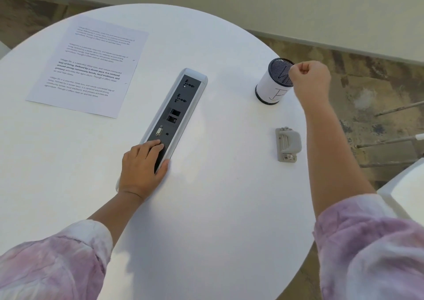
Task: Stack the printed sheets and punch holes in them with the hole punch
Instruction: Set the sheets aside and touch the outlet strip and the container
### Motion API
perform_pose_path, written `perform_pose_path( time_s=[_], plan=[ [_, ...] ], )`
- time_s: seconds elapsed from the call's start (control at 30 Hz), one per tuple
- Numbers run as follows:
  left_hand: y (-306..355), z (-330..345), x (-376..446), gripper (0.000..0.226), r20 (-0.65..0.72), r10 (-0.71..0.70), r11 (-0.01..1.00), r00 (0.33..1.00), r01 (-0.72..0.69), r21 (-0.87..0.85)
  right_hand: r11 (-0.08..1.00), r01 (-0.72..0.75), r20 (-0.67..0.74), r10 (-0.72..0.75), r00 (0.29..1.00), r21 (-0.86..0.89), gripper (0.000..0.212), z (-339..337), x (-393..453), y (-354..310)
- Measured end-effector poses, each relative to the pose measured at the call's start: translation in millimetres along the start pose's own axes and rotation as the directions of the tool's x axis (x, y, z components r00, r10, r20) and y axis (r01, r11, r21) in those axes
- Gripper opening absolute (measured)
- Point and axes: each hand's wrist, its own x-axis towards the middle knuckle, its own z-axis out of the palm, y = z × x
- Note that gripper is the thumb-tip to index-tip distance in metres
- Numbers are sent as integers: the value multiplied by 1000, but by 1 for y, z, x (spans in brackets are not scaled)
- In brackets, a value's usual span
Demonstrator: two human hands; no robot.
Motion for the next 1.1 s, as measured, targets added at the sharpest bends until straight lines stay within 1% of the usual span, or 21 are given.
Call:
perform_pose_path(
  time_s=[0.1,0.17,0.2,0.3,0.5,0.6,0.67,0.7,0.77,0.83,0.9,0.97,1.1],
  plan=[
    [-1,1,0,46,1,2,1000,1000,-2,10,998,-40,17,41,999,-54,37,4,18,1],
    [-1,1,0,45,0,7,1000,1000,-7,15,993,-75,32,78,996,-87,40,6,24,4],
    [-1,1,0,45,2,6,1000,1000,-6,17,990,-85,32,89,996,-112,39,7,26,5],
    [-2,0,0,45,7,3,1000,1000,-3,18,983,-92,24,97,995,-159,24,8,31,5],
    [-2,0,1,45,3,6,1000,1000,-6,17,989,-61,5,63,998,-134,27,5,28,12],
    [-2,-1,1,45,4,3,1000,1000,-3,13,998,-54,24,55,998,-45,25,3,16,18],
    [-2,-2,1,45,1,2,1000,1000,-2,15,1000,1,36,0,999,-30,22,7,-6,21],
    [-2,-2,1,45,-1,4,1000,1000,-4,17,998,48,54,-46,997,-46,21,11,-21,24],
    [-1,-3,1,46,-3,8,1000,1000,-8,17,990,113,155,-99,983,-82,17,25,-55,32],
    [-1,-3,1,46,-1,9,1000,1000,-9,13,990,99,271,-69,960,-96,15,38,-90,42],
    [-1,-3,1,46,-2,6,1000,1000,-6,11,998,52,374,-38,927,-28,17,47,-120,54],
    [-2,-2,1,46,-2,6,1000,1000,-6,18,1000,-27,447,25,894,-1,17,50,-146,62],
    [-2,-2,1,47,5,19,1000,1000,-19,24,988,-155,484,145,863,-21,13,52,-183,78]
  ],
)
